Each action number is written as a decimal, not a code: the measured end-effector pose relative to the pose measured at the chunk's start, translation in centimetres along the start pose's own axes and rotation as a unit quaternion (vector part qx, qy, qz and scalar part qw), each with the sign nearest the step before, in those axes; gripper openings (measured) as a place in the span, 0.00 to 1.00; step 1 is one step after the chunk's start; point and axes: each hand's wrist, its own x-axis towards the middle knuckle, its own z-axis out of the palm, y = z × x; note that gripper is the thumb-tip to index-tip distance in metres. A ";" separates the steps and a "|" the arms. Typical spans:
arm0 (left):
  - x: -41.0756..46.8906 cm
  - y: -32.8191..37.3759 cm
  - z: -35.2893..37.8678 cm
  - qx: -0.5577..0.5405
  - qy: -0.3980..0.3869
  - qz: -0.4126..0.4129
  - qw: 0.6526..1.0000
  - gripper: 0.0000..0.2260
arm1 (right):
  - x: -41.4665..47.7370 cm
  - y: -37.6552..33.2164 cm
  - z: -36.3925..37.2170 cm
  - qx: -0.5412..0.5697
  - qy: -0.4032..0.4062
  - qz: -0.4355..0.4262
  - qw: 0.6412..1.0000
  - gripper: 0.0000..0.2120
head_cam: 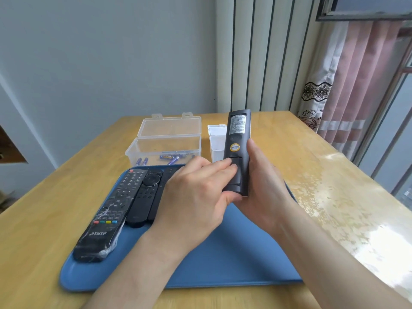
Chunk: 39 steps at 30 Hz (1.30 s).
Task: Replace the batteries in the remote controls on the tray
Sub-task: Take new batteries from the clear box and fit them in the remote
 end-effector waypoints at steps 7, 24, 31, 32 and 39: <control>-0.2 0.1 0.5 0.004 0.045 0.000 0.999 0.19 | -0.4 0.2 0.4 -0.031 0.011 -0.010 0.999 0.22; -0.1 0.4 0.7 -0.292 -0.158 -0.243 0.911 0.37 | 0.2 0.6 0.0 -0.610 0.009 -0.170 0.774 0.12; 0.0 1.2 0.5 -0.328 -0.264 -0.250 0.872 0.17 | -1.4 -2.5 -0.3 -0.791 0.104 -0.079 0.598 0.22; -0.1 1.4 0.6 -0.325 -0.280 -0.252 0.867 0.15 | -1.4 -2.5 -0.4 -0.810 0.105 -0.058 0.574 0.22; -0.5 1.9 1.0 -0.146 -0.302 -0.229 0.914 0.15 | -1.0 -3.1 -1.5 -0.847 0.064 -0.029 0.526 0.23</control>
